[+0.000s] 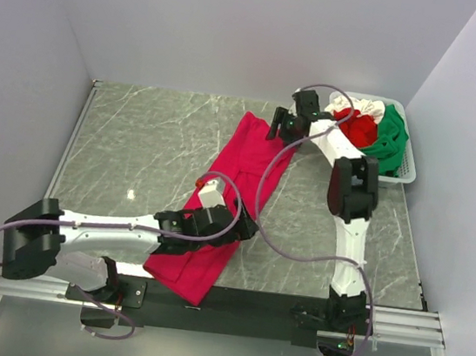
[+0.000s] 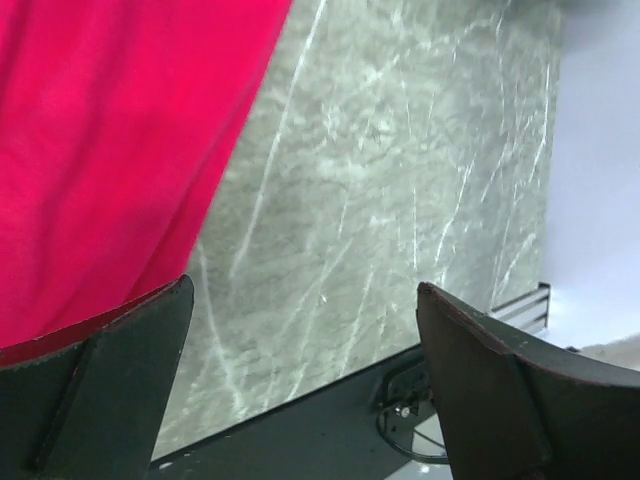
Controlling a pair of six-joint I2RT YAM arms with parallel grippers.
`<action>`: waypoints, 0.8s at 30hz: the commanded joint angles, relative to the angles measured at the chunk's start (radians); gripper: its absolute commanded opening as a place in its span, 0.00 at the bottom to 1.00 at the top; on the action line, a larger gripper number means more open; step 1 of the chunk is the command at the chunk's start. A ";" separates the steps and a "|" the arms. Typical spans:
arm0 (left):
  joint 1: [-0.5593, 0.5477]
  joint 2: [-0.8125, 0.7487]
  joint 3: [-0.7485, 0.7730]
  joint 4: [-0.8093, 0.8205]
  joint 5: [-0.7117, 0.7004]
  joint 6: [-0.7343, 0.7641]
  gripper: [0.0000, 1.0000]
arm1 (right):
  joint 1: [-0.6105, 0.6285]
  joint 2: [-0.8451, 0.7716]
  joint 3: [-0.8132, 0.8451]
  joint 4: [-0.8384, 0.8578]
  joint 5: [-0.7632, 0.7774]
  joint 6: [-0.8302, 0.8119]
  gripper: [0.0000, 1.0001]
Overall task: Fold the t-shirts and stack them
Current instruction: Fold the tshirt
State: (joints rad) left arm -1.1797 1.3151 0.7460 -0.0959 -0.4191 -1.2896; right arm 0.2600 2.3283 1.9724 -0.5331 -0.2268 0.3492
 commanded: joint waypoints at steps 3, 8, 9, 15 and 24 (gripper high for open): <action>-0.005 -0.079 -0.016 -0.137 -0.115 0.041 0.99 | 0.028 -0.365 -0.216 0.121 0.069 -0.061 0.72; -0.009 -0.099 -0.080 -0.240 -0.135 0.015 0.99 | 0.085 -0.474 -0.434 0.101 0.104 -0.047 0.71; -0.014 -0.097 -0.095 -0.248 -0.135 0.018 0.99 | 0.096 -0.480 -0.458 0.097 0.109 -0.047 0.71; -0.041 -0.065 -0.114 -0.269 -0.122 0.042 0.99 | 0.162 -0.425 -0.524 0.091 0.153 -0.030 0.70; -0.066 -0.014 -0.152 -0.194 -0.026 -0.010 0.99 | 0.170 -0.256 -0.437 0.019 0.205 -0.001 0.70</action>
State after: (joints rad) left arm -1.2366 1.2869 0.6132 -0.3374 -0.4919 -1.2724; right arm 0.4339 2.0396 1.4685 -0.4847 -0.0685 0.3340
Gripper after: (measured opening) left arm 0.994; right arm 0.702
